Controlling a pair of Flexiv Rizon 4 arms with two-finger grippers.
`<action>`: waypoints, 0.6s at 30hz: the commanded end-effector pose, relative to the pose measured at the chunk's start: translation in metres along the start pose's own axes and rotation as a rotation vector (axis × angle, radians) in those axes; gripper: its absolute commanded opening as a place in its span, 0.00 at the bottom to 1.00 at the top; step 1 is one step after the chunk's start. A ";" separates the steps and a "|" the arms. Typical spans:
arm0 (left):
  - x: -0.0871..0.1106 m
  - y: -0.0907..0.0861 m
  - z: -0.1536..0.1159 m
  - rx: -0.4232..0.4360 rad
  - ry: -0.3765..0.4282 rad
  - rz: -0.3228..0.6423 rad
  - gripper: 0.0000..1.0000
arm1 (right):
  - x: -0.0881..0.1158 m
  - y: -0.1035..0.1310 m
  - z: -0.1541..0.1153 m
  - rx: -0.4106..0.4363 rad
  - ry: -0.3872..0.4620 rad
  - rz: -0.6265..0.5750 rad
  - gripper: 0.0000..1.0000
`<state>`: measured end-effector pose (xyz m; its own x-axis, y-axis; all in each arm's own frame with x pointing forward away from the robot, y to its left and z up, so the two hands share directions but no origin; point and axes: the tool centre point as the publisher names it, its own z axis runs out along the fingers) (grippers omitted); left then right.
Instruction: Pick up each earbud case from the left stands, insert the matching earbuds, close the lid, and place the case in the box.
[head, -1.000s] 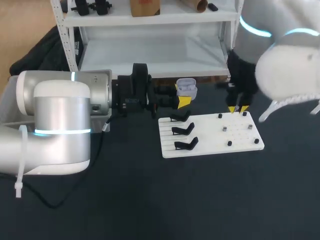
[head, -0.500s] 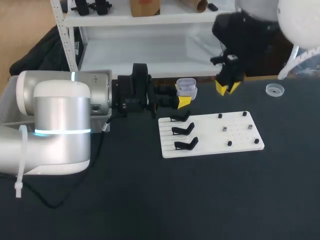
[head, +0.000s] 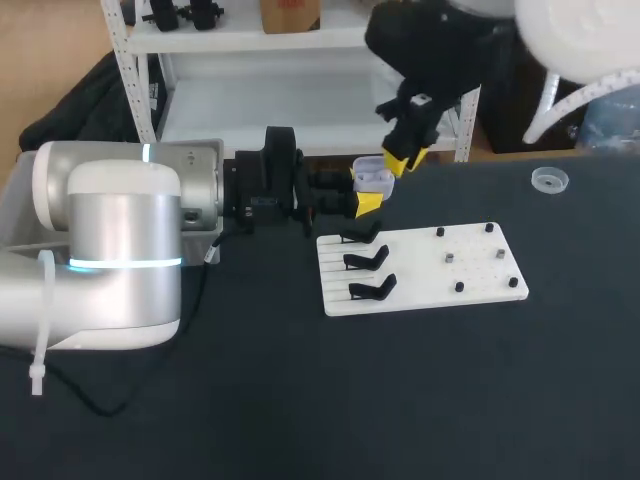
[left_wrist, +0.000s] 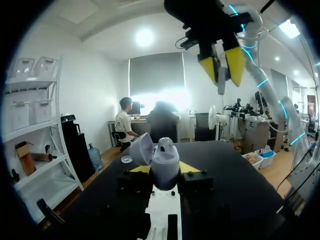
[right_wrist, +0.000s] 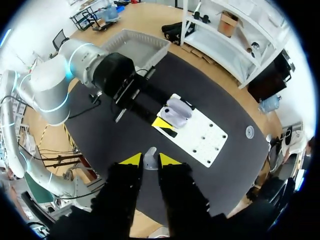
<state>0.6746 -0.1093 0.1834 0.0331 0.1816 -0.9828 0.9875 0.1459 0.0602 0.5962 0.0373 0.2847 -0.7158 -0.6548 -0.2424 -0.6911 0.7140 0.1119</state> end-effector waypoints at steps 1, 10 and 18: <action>0.001 -0.001 0.000 -0.005 -0.004 0.002 0.00 | -0.015 0.004 0.012 0.006 0.007 -0.017 0.00; 0.001 -0.001 0.000 -0.005 -0.004 0.002 0.00 | -0.030 0.003 0.031 0.046 -0.006 -0.049 0.00; 0.001 -0.001 0.000 -0.005 -0.004 0.002 0.00 | -0.037 -0.012 0.040 0.091 -0.006 -0.074 0.00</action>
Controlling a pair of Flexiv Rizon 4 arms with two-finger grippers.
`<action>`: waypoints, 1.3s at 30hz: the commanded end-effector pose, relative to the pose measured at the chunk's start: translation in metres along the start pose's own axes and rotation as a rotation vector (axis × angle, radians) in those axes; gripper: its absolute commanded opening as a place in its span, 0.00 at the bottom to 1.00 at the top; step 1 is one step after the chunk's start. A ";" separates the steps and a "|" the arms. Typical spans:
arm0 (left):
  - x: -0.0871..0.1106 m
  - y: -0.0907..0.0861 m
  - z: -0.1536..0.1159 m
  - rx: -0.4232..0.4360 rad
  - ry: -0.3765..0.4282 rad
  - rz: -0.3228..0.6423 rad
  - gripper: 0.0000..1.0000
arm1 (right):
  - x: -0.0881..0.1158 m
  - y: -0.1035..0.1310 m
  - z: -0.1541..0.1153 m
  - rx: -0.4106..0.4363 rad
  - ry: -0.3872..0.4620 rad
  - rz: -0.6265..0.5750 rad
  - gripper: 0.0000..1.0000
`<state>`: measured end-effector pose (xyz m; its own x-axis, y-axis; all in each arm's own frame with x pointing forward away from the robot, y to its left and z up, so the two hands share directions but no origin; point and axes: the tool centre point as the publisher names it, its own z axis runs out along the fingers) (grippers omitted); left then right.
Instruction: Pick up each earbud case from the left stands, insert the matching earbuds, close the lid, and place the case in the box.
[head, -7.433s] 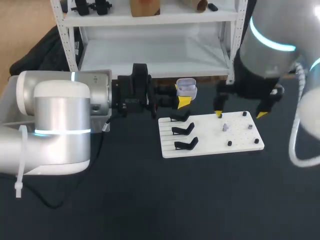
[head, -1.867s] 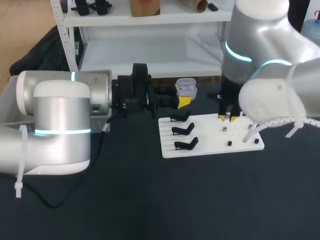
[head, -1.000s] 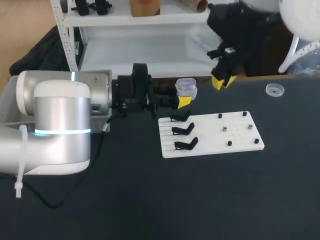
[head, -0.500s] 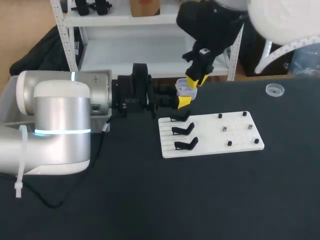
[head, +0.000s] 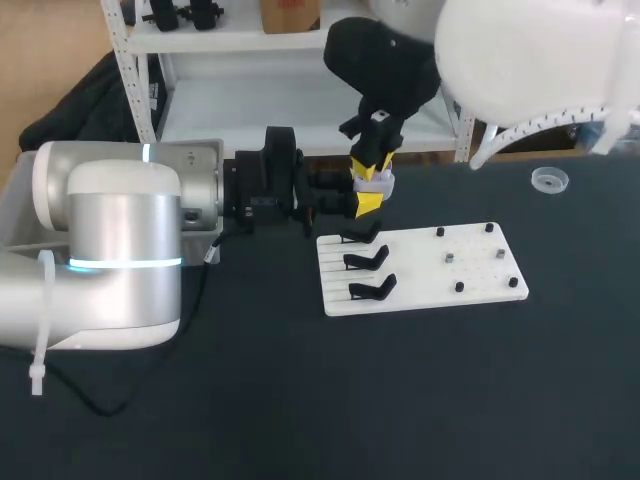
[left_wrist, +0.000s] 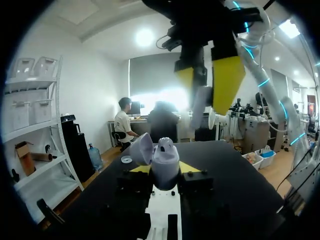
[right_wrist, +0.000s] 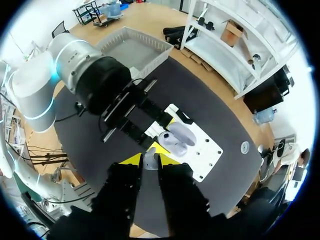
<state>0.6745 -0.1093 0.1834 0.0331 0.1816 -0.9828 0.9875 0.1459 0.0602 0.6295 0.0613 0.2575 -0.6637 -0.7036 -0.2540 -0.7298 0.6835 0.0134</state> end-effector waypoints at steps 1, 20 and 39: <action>0.001 -0.001 0.000 -0.005 -0.004 0.002 0.00 | -0.005 -0.004 0.006 0.013 0.002 -0.005 0.00; 0.001 -0.001 0.000 -0.005 -0.004 0.002 0.00 | -0.009 -0.018 0.022 0.032 0.036 -0.042 0.00; 0.001 -0.001 0.000 -0.005 -0.004 0.002 0.00 | -0.011 -0.019 0.028 0.028 0.051 -0.045 0.00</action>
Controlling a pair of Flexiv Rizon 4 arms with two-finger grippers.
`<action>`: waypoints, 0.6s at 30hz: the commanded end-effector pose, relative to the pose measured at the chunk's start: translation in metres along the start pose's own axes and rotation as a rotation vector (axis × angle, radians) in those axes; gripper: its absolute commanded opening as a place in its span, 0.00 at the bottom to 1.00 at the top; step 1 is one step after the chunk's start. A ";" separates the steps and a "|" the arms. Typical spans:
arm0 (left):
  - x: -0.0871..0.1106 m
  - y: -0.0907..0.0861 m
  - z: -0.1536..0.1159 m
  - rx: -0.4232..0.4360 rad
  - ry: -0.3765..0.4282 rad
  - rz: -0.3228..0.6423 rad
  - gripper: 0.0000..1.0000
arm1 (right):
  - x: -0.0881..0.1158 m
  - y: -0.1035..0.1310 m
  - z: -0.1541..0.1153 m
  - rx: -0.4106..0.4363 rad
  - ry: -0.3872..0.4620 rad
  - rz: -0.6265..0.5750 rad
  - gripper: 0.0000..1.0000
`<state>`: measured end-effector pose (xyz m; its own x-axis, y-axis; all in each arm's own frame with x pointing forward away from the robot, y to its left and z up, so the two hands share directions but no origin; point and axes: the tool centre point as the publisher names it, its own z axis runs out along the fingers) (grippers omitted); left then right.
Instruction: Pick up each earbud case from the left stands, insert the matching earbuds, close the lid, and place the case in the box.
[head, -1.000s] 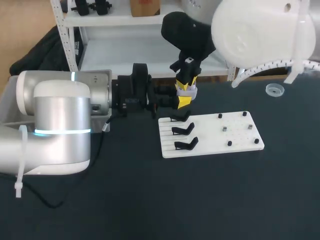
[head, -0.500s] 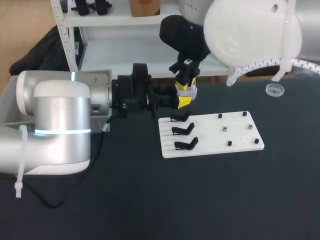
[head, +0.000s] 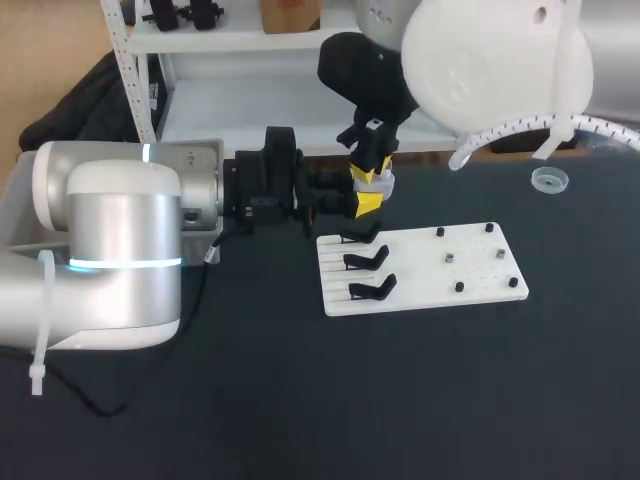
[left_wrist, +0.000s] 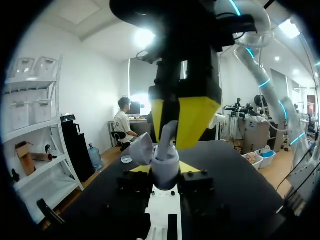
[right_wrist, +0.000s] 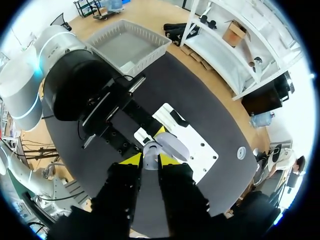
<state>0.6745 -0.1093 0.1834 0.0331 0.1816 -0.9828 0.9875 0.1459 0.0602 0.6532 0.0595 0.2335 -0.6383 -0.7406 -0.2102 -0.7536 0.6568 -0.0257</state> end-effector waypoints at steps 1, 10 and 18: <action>0.001 -0.001 0.000 -0.005 -0.004 0.002 0.00 | -0.003 0.000 0.002 -0.002 0.007 -0.001 0.00; 0.001 -0.001 0.000 -0.005 -0.004 0.002 0.00 | -0.006 -0.001 0.005 -0.003 0.011 -0.007 0.00; 0.001 -0.001 0.000 -0.005 -0.004 0.002 0.00 | -0.007 0.000 0.005 -0.003 0.015 -0.019 0.28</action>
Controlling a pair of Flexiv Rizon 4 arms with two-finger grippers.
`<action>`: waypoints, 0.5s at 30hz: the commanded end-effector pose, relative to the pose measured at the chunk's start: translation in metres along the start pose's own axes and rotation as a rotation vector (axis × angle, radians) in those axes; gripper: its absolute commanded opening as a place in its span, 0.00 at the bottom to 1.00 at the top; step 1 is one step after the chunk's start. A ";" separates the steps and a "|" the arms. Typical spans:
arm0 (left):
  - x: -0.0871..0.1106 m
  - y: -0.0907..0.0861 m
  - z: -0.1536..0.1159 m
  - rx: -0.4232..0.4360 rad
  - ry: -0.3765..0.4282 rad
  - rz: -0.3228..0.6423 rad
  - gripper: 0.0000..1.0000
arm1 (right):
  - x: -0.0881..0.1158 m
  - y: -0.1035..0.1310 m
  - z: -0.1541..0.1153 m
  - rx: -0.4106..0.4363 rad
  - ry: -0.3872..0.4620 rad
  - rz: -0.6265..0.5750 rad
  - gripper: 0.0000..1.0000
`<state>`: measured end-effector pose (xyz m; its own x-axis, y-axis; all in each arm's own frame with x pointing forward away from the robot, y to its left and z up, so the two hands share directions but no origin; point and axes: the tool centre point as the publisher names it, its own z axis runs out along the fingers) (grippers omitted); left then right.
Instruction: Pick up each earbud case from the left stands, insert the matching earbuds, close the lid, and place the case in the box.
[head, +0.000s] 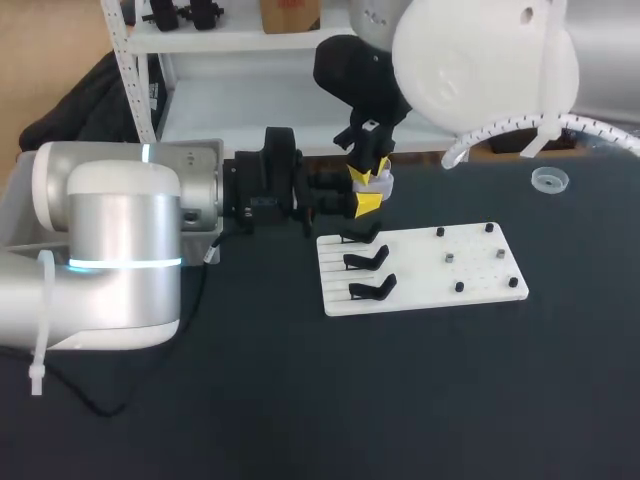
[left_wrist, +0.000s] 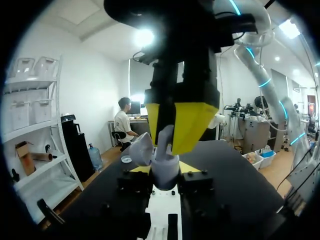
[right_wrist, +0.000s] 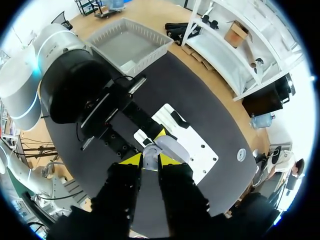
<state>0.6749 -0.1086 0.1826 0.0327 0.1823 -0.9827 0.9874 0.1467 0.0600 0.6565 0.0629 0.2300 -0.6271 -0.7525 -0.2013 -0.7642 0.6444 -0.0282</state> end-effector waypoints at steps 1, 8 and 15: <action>0.000 -0.002 0.001 -0.005 -0.005 0.002 0.00 | -0.003 0.000 0.001 -0.002 0.008 -0.004 0.29; 0.000 -0.002 0.001 -0.005 -0.005 0.002 0.00 | -0.002 0.001 0.000 -0.003 0.008 -0.014 0.29; 0.000 -0.002 0.001 -0.005 -0.005 0.002 0.00 | -0.004 0.000 -0.002 0.003 0.003 -0.014 0.33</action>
<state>0.6745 -0.1092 0.1833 0.0334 0.1811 -0.9829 0.9875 0.1454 0.0604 0.6575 0.0652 0.2322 -0.6169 -0.7612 -0.1998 -0.7723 0.6344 -0.0324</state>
